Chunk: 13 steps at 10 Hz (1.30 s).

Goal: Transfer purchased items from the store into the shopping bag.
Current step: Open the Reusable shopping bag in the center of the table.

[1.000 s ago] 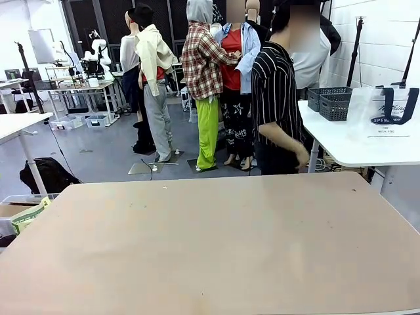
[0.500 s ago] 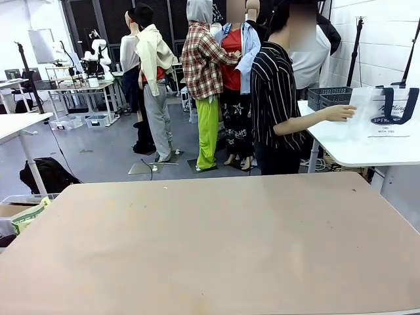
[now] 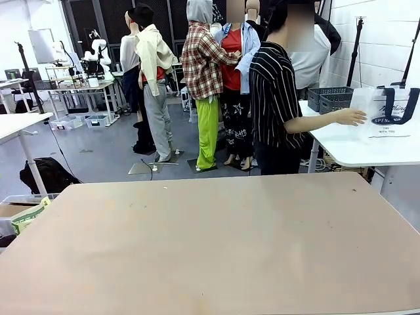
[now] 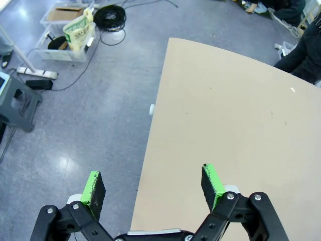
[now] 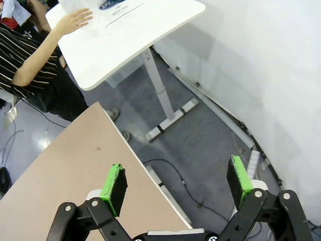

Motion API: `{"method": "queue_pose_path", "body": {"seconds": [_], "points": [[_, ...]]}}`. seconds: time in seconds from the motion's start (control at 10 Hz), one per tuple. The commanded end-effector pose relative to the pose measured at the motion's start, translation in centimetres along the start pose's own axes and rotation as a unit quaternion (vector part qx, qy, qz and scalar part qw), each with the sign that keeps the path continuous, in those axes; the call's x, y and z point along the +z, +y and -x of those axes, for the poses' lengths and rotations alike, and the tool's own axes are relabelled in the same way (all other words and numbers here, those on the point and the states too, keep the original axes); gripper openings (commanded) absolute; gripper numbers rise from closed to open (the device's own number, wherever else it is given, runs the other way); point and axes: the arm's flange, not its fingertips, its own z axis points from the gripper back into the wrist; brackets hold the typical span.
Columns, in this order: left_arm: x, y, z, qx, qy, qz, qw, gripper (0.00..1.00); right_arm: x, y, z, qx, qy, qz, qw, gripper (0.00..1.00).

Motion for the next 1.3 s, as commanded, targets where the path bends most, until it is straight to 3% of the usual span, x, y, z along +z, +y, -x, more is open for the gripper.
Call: {"method": "queue_pose_path", "body": {"seconds": [0.0,1.2], "points": [[0.01,0.44,0.09,-0.01,0.002,-0.002,1.0,1.0,0.02,-0.15,-0.08,0.005,-0.004,-0.005,1.0,1.0],[0.01,0.44,0.09,-0.01,0.002,-0.002,1.0,1.0,0.02,-0.15,-0.08,0.005,-0.004,-0.005,1.0,1.0]]}}
